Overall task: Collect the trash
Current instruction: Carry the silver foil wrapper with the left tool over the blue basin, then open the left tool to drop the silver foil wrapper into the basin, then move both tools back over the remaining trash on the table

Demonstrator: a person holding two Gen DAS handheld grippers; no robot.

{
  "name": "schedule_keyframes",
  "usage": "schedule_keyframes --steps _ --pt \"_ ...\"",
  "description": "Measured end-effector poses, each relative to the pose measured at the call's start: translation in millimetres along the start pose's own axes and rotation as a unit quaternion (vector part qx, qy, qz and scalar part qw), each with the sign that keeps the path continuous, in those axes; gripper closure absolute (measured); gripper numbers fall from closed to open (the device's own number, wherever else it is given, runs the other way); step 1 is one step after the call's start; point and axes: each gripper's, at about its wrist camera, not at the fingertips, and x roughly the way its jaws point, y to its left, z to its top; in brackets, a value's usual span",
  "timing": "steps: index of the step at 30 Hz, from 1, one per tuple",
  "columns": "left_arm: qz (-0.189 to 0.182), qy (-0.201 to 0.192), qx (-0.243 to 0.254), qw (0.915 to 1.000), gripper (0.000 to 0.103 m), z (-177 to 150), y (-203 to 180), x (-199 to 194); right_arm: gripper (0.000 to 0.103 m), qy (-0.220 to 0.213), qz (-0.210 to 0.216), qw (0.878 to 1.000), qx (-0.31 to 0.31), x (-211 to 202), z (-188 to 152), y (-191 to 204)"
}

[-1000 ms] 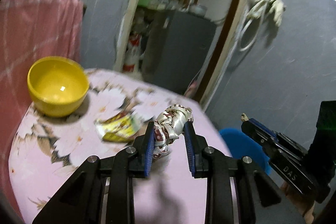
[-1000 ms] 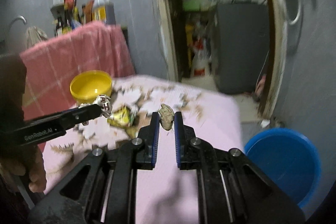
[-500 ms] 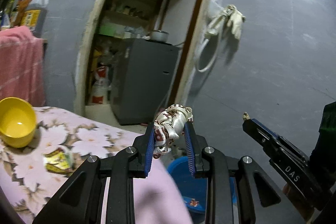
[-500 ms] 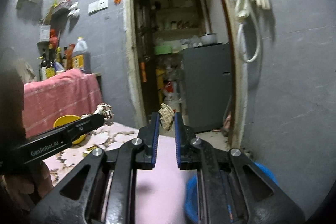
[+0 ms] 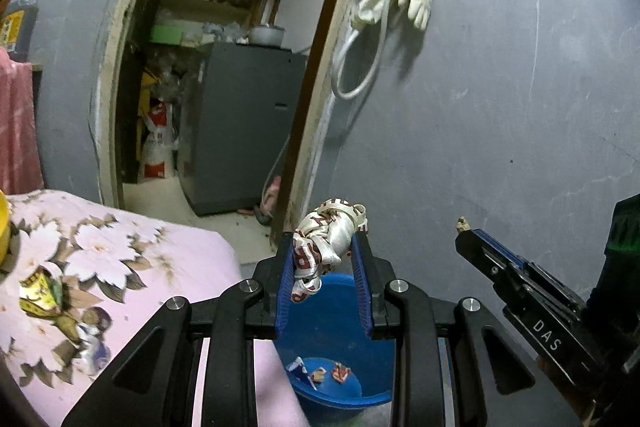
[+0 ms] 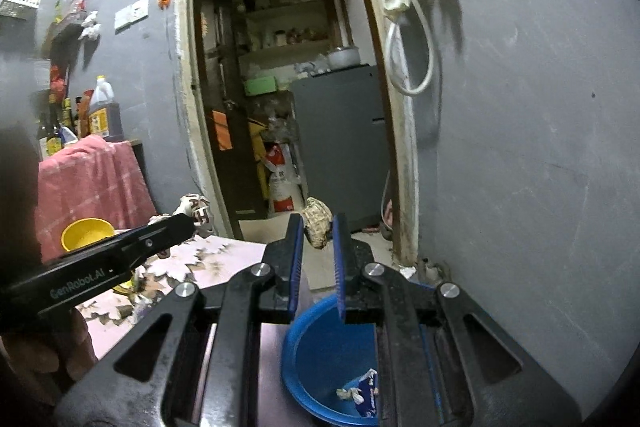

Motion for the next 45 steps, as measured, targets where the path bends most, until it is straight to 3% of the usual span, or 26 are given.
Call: schedule_keyframes --steps 14,20,30,42,45 --pt "0.006 0.139 -0.029 0.9899 0.077 -34 3 75 0.059 0.083 -0.021 0.996 0.039 40 -37 -42" --pt "0.004 0.163 -0.031 0.9861 0.068 -47 4 88 0.057 0.097 -0.031 0.993 0.053 44 -47 -52" --pt "0.015 0.148 -0.028 0.9885 0.068 -43 7 77 0.05 0.091 -0.034 0.994 0.053 39 -41 -48" --pt "0.039 0.102 -0.024 0.9937 0.068 -20 20 26 0.042 0.067 -0.02 0.997 0.038 21 -24 -19" --pt "0.05 0.086 -0.027 0.9947 0.063 -14 26 10 0.038 0.058 -0.013 0.998 0.032 15 -18 -5"
